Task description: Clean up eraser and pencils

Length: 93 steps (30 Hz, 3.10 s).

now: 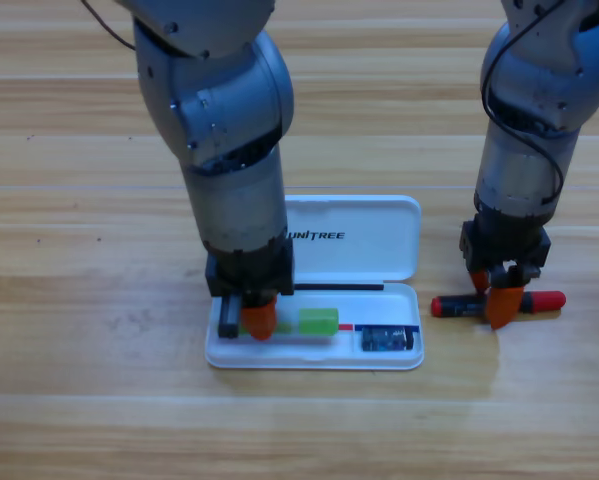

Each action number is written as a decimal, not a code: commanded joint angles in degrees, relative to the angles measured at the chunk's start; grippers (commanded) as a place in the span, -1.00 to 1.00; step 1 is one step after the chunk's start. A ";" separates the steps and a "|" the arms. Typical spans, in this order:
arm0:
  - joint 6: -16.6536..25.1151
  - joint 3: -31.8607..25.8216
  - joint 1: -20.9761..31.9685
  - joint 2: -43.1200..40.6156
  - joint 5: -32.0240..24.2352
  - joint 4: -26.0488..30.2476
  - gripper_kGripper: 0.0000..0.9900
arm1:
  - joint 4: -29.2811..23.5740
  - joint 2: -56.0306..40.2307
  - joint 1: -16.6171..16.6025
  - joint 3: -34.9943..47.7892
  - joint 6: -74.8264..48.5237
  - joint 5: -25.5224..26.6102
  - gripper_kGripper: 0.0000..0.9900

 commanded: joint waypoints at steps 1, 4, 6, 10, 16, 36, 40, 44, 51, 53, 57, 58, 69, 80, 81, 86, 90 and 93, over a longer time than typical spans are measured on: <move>-0.03 0.40 -0.99 2.99 -0.97 0.45 -1.00 | -1.66 3.73 -1.65 2.70 -2.08 3.49 -0.72; -0.12 0.31 -0.99 3.26 -1.06 0.36 -1.00 | -2.71 4.26 -1.65 3.67 -2.96 3.67 -1.00; -0.21 0.31 -0.99 3.43 -1.06 0.36 -1.00 | -2.71 4.43 -1.65 3.84 -3.66 3.76 -1.00; -0.38 0.14 -0.99 4.05 -1.32 0.19 -1.00 | -2.71 3.55 -1.65 3.84 -3.84 3.84 -1.00; -0.82 0.14 -0.99 4.84 -1.50 0.19 -1.00 | 0.28 -1.02 -1.65 3.49 -2.61 0.86 -1.00; -1.61 0.93 -0.82 0.09 -0.53 1.68 1.00 | 2.65 -9.63 2.13 3.05 0.82 0.68 -1.00; -2.14 2.42 3.93 -8.26 0.43 4.23 1.00 | 3.53 -8.93 5.03 -0.38 2.75 0.68 -1.00; -0.91 8.31 14.30 -17.57 -1.94 4.23 1.00 | 5.81 -5.76 7.93 -5.91 5.57 1.21 -1.00; 4.63 15.43 27.75 -22.41 -6.33 2.12 1.00 | 8.71 1.09 11.98 -14.79 9.70 1.82 -1.00; 4.89 17.36 28.28 -22.41 -6.68 0.71 1.00 | 9.15 2.94 12.68 -17.07 10.58 1.82 -1.00; 4.89 20.61 28.28 -22.15 -8.18 -1.48 1.00 | 10.12 6.02 14.00 -21.29 11.81 1.82 -1.00; 4.72 21.23 28.28 -22.15 -8.44 -1.92 1.00 | 10.38 6.81 14.35 -22.26 12.16 1.82 -1.00; 5.16 24.31 28.28 -20.83 -8.79 -4.38 1.00 | 10.56 12.70 15.05 -29.12 14.09 1.21 -1.00; 5.24 24.92 28.28 -20.21 -8.79 -5.09 1.00 | 10.56 13.05 15.14 -29.29 14.71 1.03 -1.00; 5.16 24.92 28.28 -20.21 -8.79 -5.18 1.00 | 10.65 12.96 15.14 -29.20 14.79 1.03 -1.00; 4.98 24.92 28.28 -19.95 -8.79 -5.35 1.00 | 10.82 12.87 15.32 -29.20 14.97 1.03 -0.96; 4.72 24.92 28.28 -19.77 -8.79 -5.62 1.00 | 11.00 12.26 15.49 -29.20 15.41 1.03 0.75; 4.63 24.92 28.28 -19.42 -8.79 -5.79 1.00 | 11.00 10.67 15.49 -29.12 16.20 0.94 0.85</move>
